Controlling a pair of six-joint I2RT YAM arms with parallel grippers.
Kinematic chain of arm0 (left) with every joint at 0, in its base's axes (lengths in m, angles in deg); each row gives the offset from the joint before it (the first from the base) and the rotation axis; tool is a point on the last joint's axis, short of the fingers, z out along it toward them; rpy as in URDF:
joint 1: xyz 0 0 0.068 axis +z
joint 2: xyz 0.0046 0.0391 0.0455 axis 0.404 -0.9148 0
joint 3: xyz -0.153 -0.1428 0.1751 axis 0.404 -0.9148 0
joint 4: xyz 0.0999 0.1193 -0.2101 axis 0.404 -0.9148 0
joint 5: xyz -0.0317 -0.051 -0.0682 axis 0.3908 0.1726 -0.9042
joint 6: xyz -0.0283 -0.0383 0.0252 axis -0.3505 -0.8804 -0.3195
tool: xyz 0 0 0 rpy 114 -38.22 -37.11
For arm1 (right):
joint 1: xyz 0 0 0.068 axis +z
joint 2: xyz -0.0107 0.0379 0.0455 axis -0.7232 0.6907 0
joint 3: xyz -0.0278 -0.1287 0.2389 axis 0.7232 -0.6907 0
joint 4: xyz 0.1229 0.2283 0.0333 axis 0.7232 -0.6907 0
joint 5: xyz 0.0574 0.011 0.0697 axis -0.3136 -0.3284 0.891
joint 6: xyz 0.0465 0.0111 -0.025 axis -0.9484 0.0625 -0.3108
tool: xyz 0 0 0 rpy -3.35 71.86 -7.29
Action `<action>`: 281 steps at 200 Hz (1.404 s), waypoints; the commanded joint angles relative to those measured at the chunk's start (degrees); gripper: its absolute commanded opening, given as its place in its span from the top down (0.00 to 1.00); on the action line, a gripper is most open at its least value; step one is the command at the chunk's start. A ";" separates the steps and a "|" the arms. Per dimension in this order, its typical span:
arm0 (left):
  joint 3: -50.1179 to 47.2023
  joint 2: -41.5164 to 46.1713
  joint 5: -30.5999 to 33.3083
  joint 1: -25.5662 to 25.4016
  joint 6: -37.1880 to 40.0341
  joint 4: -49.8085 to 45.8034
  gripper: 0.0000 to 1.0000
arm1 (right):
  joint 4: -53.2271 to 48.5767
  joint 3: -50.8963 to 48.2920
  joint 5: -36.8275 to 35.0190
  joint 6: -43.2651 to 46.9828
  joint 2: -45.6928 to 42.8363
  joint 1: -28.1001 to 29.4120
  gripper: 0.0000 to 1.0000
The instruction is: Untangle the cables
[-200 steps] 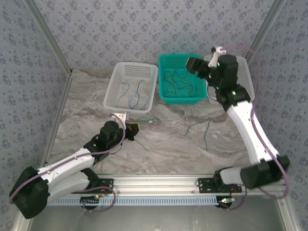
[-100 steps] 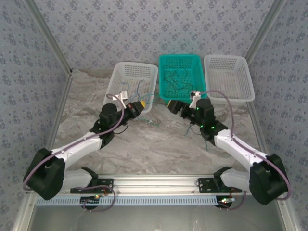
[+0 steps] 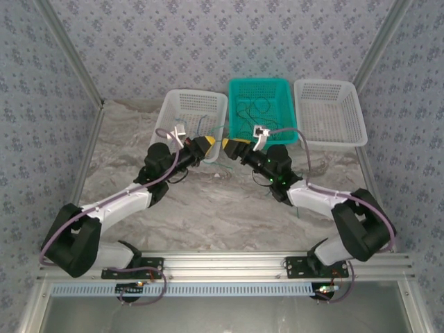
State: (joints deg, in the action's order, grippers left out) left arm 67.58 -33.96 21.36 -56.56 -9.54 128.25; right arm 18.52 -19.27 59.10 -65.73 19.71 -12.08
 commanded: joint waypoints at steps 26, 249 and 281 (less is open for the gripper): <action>2.47 -0.07 -1.39 0.17 -2.36 4.06 0.97 | 12.51 4.06 -0.32 0.21 6.74 0.48 0.58; 25.99 20.31 25.95 0.68 68.13 -75.00 0.96 | -31.38 -3.32 -38.28 47.12 -22.99 -9.71 1.00; 24.28 19.10 19.29 0.55 67.51 -71.79 0.96 | -32.14 -2.81 -30.58 47.63 -26.01 -9.82 1.00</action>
State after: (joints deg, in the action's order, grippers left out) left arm 90.75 -16.43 35.35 -58.33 54.68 60.54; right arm -7.73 -20.71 40.13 -19.78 -3.46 -16.06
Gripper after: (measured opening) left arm 0.066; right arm 0.061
